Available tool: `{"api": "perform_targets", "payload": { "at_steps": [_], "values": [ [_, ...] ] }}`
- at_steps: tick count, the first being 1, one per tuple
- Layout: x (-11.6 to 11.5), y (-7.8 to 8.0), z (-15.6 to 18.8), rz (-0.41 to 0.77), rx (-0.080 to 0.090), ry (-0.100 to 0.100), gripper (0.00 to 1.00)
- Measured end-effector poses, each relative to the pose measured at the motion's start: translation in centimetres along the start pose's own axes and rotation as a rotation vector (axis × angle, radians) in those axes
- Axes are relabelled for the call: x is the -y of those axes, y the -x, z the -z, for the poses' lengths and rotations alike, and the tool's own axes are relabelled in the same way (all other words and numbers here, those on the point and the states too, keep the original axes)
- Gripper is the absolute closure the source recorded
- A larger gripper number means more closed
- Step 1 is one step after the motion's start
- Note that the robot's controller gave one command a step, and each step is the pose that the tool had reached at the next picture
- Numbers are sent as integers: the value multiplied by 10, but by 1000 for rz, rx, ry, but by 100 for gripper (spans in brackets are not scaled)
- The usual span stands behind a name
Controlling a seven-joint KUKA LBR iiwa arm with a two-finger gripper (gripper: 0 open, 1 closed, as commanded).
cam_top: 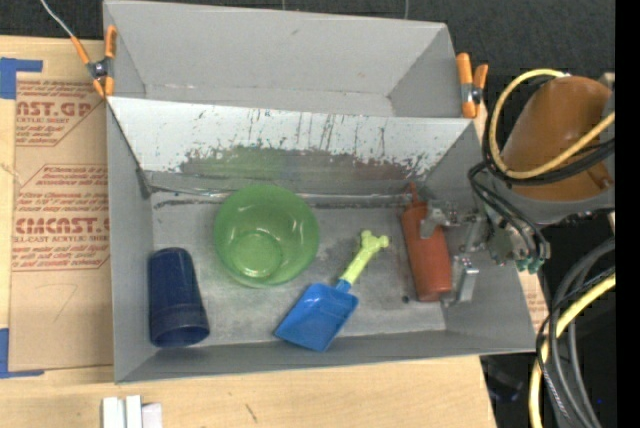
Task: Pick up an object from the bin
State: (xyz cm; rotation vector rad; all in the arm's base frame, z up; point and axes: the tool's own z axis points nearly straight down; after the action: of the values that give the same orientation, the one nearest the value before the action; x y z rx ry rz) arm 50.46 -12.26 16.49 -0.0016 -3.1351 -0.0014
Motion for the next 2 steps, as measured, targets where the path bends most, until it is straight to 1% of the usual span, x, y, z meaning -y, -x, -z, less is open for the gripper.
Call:
{"api": "perform_targets", "payload": {
  "at_steps": [1,2],
  "values": [
    [-1,2,4,2,8,-1,0],
    [-106,-8,-79,188,3,0,0]
  ]
}}
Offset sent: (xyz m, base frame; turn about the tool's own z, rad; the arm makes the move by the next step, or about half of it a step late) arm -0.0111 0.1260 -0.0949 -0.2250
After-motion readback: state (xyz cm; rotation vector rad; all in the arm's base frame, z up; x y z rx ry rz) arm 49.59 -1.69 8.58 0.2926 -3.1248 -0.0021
